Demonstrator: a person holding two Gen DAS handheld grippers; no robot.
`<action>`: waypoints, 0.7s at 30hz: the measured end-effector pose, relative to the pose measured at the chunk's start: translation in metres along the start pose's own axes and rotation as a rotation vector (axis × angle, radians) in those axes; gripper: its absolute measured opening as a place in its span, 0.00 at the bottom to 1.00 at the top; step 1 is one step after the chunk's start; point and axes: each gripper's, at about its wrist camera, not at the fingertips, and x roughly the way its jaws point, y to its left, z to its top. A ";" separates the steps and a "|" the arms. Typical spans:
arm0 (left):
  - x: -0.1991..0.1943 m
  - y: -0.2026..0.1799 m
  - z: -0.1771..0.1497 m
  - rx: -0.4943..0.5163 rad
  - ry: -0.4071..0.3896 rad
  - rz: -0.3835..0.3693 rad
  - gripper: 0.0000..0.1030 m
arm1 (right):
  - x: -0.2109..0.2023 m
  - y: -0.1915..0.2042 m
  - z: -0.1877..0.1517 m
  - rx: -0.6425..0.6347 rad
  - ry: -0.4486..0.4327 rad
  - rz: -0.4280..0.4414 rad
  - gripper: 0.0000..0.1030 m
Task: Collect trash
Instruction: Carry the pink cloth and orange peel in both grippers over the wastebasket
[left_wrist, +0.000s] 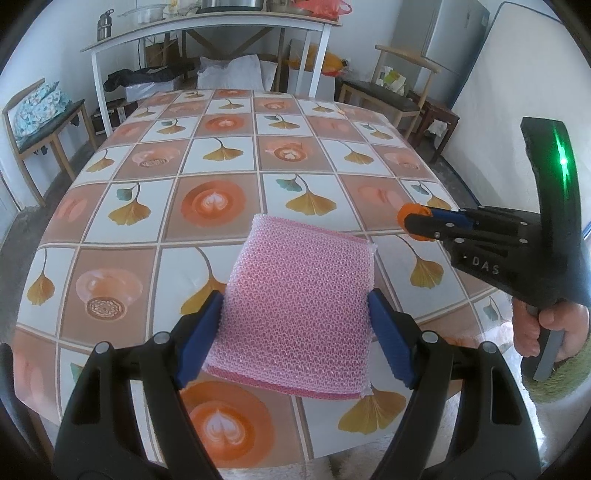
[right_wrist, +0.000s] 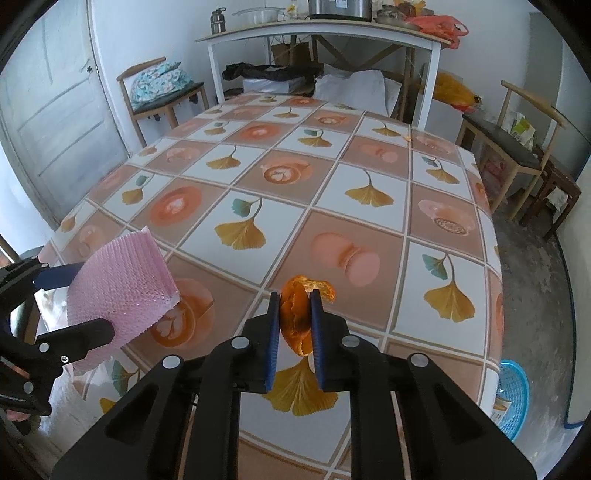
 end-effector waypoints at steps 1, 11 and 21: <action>-0.001 0.000 0.000 0.000 -0.002 0.002 0.73 | -0.001 0.000 0.000 0.002 -0.002 0.001 0.15; -0.012 -0.012 0.005 0.007 -0.019 0.011 0.73 | -0.033 -0.016 -0.004 0.049 -0.066 0.016 0.15; -0.030 -0.087 0.039 0.106 -0.042 -0.156 0.73 | -0.139 -0.102 -0.044 0.242 -0.236 -0.118 0.15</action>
